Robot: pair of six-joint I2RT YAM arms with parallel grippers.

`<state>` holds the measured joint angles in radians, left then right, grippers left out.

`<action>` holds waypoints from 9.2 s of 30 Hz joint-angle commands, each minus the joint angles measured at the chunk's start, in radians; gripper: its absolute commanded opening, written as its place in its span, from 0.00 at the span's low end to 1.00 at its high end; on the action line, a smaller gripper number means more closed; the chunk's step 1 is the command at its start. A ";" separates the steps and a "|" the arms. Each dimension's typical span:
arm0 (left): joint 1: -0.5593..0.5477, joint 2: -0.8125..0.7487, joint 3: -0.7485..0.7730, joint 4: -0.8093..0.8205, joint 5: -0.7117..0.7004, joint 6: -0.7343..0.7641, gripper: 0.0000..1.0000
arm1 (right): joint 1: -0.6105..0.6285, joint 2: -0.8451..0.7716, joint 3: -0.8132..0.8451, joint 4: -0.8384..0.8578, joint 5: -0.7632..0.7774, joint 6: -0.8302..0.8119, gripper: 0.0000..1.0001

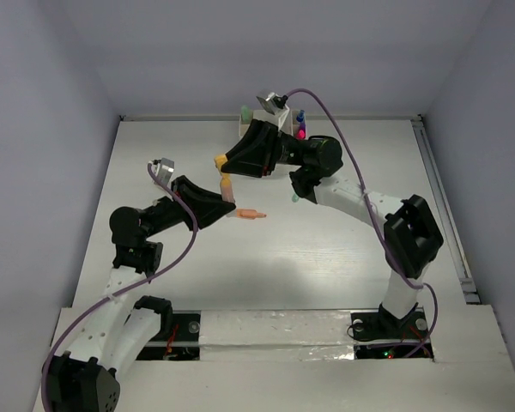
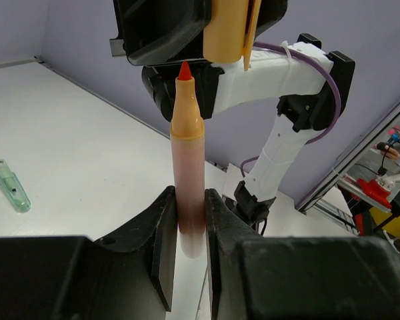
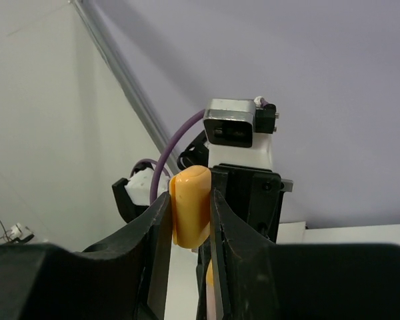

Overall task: Sort the stationery into containers
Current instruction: Close the pen cap on the pen, then place the pen in the storage box, then pick up the pen from the center of the board.

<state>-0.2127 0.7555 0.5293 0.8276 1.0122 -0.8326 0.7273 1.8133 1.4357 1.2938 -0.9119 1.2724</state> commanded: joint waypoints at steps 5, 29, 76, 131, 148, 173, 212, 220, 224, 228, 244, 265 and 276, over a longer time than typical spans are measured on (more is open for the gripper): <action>-0.013 -0.018 -0.008 0.068 0.000 -0.002 0.00 | 0.014 0.032 0.069 0.223 0.028 0.038 0.00; -0.013 -0.033 0.001 0.096 -0.087 -0.008 0.00 | 0.014 0.024 -0.012 0.298 0.038 0.051 0.00; -0.160 -0.010 0.222 -0.097 -0.322 0.202 0.00 | 0.032 -0.177 -0.399 0.081 -0.005 -0.157 0.00; -0.223 0.001 0.104 -0.104 -0.227 0.141 0.00 | 0.043 -0.358 -0.497 -0.324 0.114 -0.375 0.06; -0.223 -0.028 0.064 -0.243 -0.225 0.213 0.00 | 0.014 -0.496 -0.168 -1.097 0.202 -0.831 1.00; -0.232 0.013 0.101 -0.272 -0.238 0.227 0.00 | 0.014 -0.331 -0.026 -1.259 0.151 -0.860 0.06; -0.117 -0.190 0.201 -0.907 -0.724 0.629 0.99 | -0.233 0.679 1.007 -1.111 0.723 -1.136 0.00; -0.108 -0.171 0.199 -0.903 -0.713 0.632 0.99 | -0.233 0.741 1.032 -1.125 0.725 -1.183 0.00; -0.108 -0.174 0.199 -0.903 -0.715 0.632 0.99 | -0.233 0.744 0.982 -1.108 0.725 -1.180 0.00; -0.099 -0.170 0.198 -0.901 -0.713 0.630 0.99 | -0.233 0.744 0.965 -1.108 0.709 -1.171 0.13; -0.080 -0.174 0.195 -0.898 -0.705 0.624 0.99 | -0.233 0.523 0.776 -1.104 0.697 -1.127 0.83; -0.071 -0.222 0.186 -0.903 -0.692 0.604 0.99 | -0.233 -0.269 -0.374 -1.289 1.102 -0.894 0.86; -0.071 -0.234 0.182 -0.895 -0.669 0.602 0.99 | -0.223 -0.014 -0.284 -1.416 1.084 -0.895 0.96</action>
<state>-0.2897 0.5224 0.7128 -0.1097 0.3264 -0.2226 0.4870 1.7714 1.0954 -0.1017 0.1497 0.3740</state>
